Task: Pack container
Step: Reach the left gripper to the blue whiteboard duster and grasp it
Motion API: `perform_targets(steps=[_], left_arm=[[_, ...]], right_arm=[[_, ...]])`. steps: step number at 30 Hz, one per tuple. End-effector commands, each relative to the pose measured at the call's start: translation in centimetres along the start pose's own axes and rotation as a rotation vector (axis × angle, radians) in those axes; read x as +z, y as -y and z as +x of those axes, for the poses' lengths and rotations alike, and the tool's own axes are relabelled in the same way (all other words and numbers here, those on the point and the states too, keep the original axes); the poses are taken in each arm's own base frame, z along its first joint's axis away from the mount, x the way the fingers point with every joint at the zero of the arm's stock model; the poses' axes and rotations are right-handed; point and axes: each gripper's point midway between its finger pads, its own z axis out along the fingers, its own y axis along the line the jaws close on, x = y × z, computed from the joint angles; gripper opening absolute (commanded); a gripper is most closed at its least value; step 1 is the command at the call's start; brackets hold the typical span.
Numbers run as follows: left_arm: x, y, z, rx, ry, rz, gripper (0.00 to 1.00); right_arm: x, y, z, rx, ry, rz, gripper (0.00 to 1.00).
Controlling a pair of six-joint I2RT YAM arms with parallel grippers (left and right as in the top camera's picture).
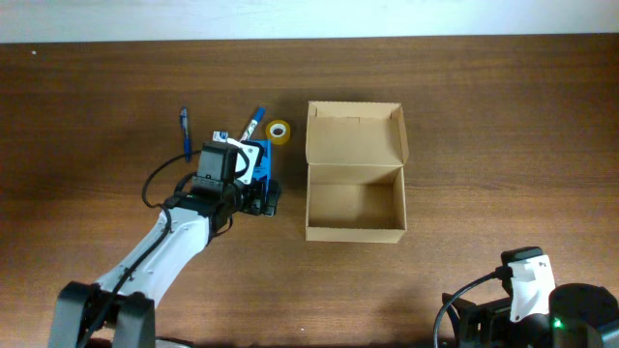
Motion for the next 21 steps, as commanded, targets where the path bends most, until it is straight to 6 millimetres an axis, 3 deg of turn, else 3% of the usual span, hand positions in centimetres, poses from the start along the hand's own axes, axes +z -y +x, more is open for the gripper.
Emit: perform_targets(steps=[1, 16, 21], left_arm=[[0.7, -0.3, -0.2, -0.028, -0.005, -0.017, 0.99], [3.6, -1.4, -0.5, -0.088, 0.015, -0.050, 0.97], [3.7, -1.4, -0.5, -0.087, 0.017, -0.046, 0.93]], right_arm=[[-0.4, 0.1, -0.3, -0.012, 0.022, 0.006, 0.99], [-0.4, 0.1, -0.3, -0.012, 0.022, 0.006, 0.99], [-0.4, 0.1, -0.3, -0.012, 0.022, 0.006, 0.99]])
